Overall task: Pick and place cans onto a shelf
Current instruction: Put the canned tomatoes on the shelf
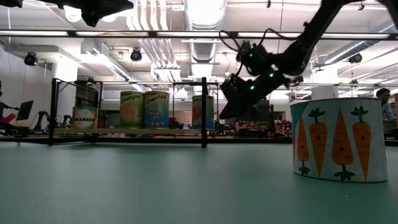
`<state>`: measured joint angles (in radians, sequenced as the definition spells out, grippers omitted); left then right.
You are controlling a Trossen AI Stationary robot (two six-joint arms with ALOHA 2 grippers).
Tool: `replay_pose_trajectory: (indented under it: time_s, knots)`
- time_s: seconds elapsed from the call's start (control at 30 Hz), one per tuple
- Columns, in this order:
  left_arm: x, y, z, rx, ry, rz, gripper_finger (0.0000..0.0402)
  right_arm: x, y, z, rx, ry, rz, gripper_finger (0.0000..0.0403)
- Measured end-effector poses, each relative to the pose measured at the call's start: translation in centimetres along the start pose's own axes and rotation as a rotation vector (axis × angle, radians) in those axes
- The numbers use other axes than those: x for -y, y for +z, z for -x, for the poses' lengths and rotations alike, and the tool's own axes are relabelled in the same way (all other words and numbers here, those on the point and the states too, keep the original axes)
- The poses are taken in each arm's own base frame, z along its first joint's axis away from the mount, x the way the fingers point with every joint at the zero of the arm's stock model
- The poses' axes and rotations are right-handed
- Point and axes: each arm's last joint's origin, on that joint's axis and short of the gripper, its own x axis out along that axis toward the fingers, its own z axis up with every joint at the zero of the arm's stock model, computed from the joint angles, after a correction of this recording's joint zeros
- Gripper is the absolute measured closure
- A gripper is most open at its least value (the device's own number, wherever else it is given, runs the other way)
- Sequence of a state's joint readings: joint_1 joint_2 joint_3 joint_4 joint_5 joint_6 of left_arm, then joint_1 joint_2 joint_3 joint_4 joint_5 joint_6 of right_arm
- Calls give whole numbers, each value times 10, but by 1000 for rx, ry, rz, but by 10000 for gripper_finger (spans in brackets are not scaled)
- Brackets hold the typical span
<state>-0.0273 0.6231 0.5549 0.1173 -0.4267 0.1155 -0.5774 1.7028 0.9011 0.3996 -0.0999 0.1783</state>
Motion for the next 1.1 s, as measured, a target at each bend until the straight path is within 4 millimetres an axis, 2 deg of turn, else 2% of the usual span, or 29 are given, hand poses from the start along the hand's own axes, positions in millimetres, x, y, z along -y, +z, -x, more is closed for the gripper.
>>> replay_pose_trajectory:
  time_s: [0.1, 0.27, 0.5, 0.67, 0.87, 0.97, 1.1]
  knots:
    - [0, 0, 0, -1, 0, -5, 402, -6, 9, -14, 32, 121, -2, 394]
    - [0, 0, 0, -1, 0, -4, 402, -7, 19, -20, 39, 114, 25, 394]
    - [1, -1, -1, -7, -1, -7, 402, -7, 21, -2, -44, 43, 70, 394]
    - [1, -1, -1, -10, -1, -9, 402, -13, 32, 24, -74, -28, 115, 394]
    - [4, -9, -7, -73, -8, -7, 402, -43, 44, 68, 4, 5, 190, 394]
    - [8, -10, -15, -130, -13, -18, 402, -64, 44, 92, 59, 70, 245, 394]
    - [15, -5, -33, -294, -13, 8, 402, -83, 28, 116, 79, 124, 304, 394]
